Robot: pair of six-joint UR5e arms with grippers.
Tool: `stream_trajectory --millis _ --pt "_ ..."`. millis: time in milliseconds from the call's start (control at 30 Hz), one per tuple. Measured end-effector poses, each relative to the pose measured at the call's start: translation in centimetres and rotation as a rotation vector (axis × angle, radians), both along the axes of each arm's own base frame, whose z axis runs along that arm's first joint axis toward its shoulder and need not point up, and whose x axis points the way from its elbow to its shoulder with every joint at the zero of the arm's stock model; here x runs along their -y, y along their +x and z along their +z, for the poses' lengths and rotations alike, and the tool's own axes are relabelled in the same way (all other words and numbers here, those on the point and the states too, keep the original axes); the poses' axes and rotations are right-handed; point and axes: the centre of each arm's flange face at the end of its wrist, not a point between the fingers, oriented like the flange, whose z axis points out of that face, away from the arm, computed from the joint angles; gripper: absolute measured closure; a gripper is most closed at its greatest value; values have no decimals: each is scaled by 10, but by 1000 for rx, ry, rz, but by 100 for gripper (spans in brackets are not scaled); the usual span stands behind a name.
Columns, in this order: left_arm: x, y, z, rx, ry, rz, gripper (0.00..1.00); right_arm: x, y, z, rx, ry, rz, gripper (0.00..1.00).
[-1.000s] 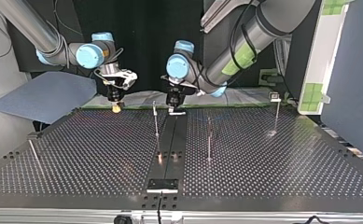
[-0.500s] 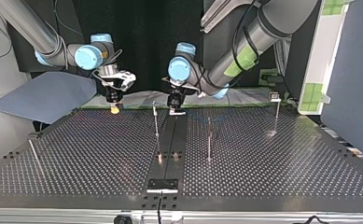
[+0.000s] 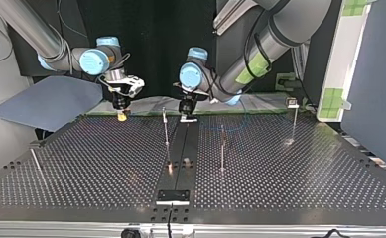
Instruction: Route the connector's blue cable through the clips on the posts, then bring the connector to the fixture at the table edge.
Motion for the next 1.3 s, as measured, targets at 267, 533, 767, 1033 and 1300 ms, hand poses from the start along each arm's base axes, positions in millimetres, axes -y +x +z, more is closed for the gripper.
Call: stream_trajectory --millis 267,533,767,1033,1300 --pt "2 18 16 18 -16 4 100 5 1 -4 -3 2 -5 100" --pt "-1 30 24 28 -24 9 100 12 0 -1 3 -6 -11 100" --pt "-8 42 20 15 -15 19 100 18 -1 -12 -2 4 -20 100" --pt "-10 47 16 4 -1 23 100 29 -1 -11 4 -1 -28 100" --pt "-11 53 21 13 -5 29 100 45 -9 -4 11 -15 -49 100"
